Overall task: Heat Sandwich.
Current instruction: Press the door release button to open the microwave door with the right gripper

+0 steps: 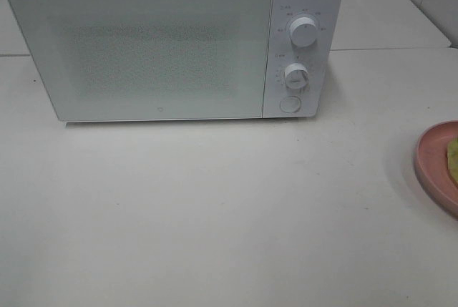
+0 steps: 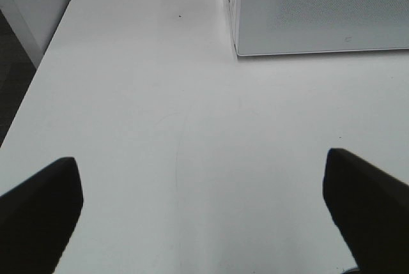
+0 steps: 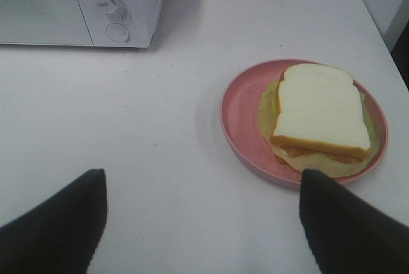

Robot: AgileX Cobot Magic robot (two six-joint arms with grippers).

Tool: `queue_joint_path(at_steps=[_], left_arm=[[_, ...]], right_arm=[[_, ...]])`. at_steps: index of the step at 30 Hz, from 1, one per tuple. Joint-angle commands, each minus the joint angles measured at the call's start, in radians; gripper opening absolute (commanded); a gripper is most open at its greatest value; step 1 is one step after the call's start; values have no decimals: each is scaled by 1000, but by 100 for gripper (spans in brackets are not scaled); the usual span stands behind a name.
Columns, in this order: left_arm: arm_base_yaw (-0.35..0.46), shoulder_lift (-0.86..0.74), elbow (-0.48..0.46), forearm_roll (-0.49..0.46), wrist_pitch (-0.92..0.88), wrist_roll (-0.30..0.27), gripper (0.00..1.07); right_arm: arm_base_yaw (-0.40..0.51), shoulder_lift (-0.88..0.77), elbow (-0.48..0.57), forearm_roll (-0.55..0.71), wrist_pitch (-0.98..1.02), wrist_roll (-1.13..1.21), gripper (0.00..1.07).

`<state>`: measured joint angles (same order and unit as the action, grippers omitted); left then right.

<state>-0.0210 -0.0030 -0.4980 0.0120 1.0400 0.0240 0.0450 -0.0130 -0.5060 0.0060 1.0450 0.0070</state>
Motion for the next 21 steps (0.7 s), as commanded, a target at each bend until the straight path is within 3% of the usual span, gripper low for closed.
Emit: queue_joint_path(at_steps=[1,21], left_arm=[[-7,-27,4,1,-4,-4,98],[-7,-27,4,1,-4,-4,98]], right_arm=[[3,-17,1,-6,-9,7,79],[3,-11,-10,-6,-18,7,76]])
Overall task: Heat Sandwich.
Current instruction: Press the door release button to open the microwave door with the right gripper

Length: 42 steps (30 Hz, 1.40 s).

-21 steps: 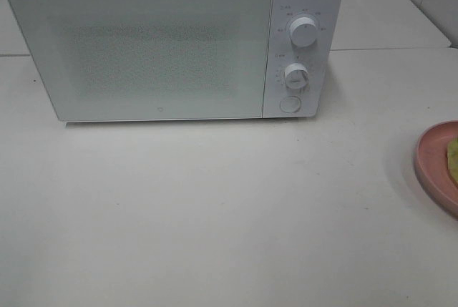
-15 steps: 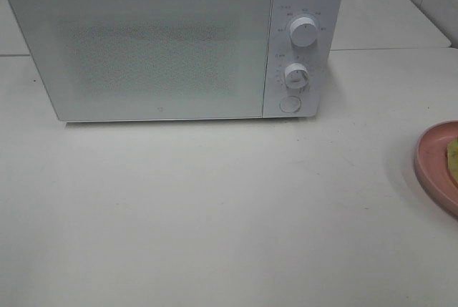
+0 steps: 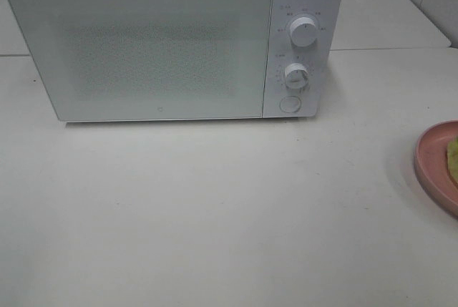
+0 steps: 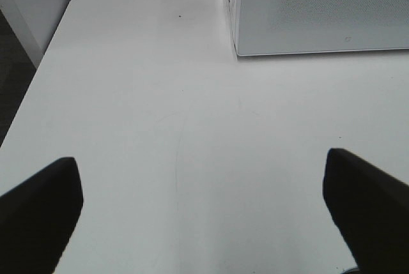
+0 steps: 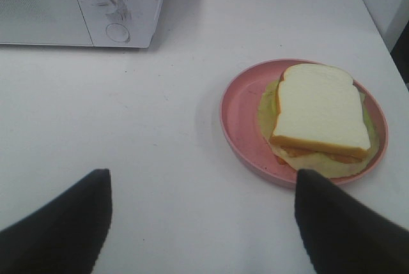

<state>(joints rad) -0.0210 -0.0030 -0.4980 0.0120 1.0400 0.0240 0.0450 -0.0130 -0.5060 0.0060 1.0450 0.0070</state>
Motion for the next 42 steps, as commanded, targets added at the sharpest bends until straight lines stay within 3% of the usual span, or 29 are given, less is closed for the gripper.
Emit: queue_joint_path(at_steps=[1,19,35,42], left_arm=[[-7,-27,4,1,-4,-4,98],[-7,-27,4,1,-4,-4,98],[-7,-27,4,1,-4,-4,98],[-7,-27,4,1,-4,-4,98]], right_arm=[[3,-4,-14,-6,-21,7,76],[3,339,10,-1,-271,7,76],[3,675,122,3,-721,7,76],[3,807,122,3,-856,7,76]])
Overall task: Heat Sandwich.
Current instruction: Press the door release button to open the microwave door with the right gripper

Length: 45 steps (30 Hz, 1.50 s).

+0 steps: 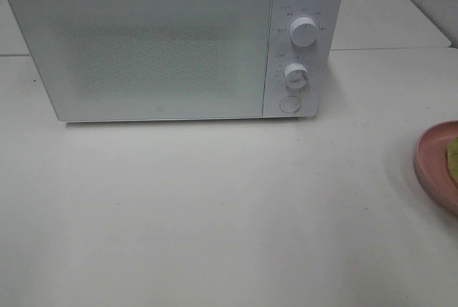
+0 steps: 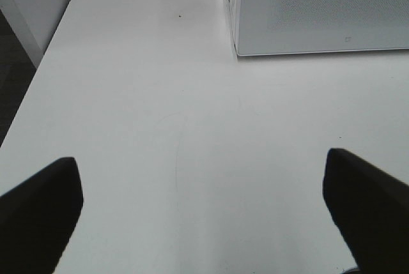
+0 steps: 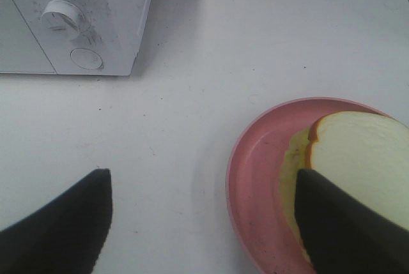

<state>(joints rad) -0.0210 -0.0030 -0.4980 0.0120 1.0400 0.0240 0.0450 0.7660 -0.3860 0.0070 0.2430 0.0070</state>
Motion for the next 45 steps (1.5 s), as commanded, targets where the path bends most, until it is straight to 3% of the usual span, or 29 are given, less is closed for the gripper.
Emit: queue_joint_path(at_steps=[1,16,20,30,32,45], left_arm=[[-7,-27,4,1,-4,-4,98],[-7,-27,4,1,-4,-4,98],[-7,-27,4,1,-4,-4,98],[-7,-27,4,1,-4,-4,98],[-7,-27,4,1,-4,-4,98],[-7,-27,4,1,-4,-4,98]], right_arm=[[3,68,2,2,-108,7,76],[3,374,3,3,-644,4,76],[11,443,45,14,-813,3,76],[248,590,117,300,-1105,-167,76],[332,635,118,386,-1184,-206,76],[619,837,114,669,-1496,-247,76]])
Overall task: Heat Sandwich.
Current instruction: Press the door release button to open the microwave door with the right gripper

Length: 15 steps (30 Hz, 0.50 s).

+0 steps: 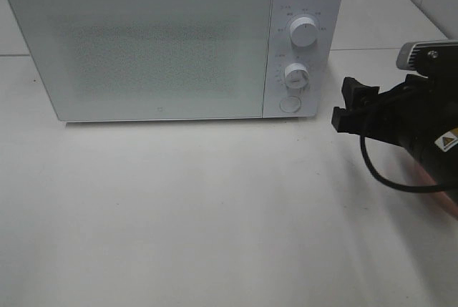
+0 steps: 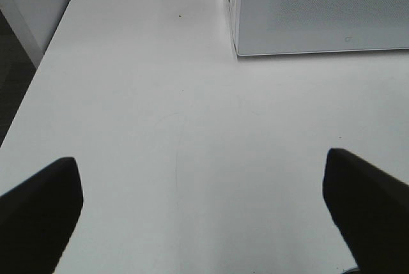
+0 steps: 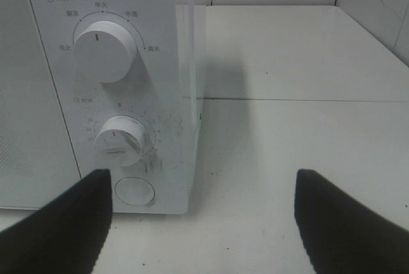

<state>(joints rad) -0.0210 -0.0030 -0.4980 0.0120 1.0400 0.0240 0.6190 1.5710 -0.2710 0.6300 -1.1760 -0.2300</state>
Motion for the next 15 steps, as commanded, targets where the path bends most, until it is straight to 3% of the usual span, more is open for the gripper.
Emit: queue_joint_path(at_steps=[1,15], left_arm=[[-7,-27,4,1,-4,-4,98],[-7,-27,4,1,-4,-4,98]], right_arm=[[62,48,-5,61,-88,-10,76],[151,164,-72,139,-86,8,76]])
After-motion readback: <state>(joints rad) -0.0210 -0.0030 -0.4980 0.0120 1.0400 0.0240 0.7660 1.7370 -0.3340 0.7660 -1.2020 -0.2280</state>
